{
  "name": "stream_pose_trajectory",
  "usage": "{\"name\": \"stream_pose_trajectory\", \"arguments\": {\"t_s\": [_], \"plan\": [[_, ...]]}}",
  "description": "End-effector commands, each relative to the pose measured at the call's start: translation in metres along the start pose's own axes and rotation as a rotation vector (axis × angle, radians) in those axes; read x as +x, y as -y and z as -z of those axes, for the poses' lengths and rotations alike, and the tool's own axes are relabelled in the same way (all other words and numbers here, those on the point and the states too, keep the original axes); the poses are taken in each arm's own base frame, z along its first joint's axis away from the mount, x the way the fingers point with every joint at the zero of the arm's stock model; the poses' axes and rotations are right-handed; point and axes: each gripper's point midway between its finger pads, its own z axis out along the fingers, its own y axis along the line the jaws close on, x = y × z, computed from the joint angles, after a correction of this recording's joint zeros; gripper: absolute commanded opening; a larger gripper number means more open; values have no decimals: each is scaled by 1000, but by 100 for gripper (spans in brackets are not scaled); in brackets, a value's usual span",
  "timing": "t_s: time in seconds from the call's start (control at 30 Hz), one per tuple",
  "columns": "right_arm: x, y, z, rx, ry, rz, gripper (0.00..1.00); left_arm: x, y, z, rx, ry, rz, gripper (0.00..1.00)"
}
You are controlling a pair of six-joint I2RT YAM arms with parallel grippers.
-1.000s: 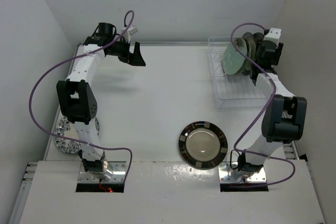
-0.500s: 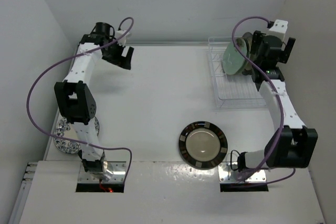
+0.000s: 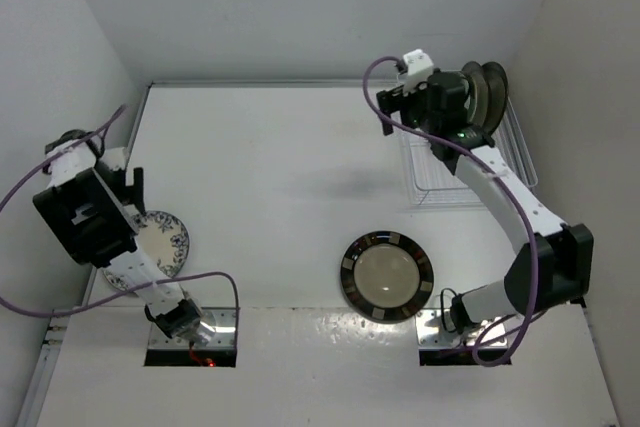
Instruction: Load the plates into the dish rack
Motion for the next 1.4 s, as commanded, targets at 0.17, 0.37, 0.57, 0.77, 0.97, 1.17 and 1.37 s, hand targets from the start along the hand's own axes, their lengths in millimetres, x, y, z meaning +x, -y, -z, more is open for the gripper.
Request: {"name": "stream_pose_trajectory", "arguments": {"t_s": [0.17,0.37,0.57,0.77,0.97,1.17,1.37], "plan": [[-44,-109,-17,-321,106,152,100,82,-67,1,-19,1,213,100],[-54,-120,-18,-332,144,194,100,130,-51,-32,90,-108,224,90],[-59,-112,-10,-283,191,219,100,139,-38,-67,204,-127,269,46],[-63,-105,-6,-242,211,231,100,110,-38,-68,282,-13,321,1],[-56,-106,-9,-244,187,225,100,43,-22,-19,376,249,262,0],[-47,-131,-12,-390,101,162,100,-53,46,73,404,520,-84,0],[-36,-170,-26,-558,34,-46,100,-111,150,155,514,687,-377,0]]}}
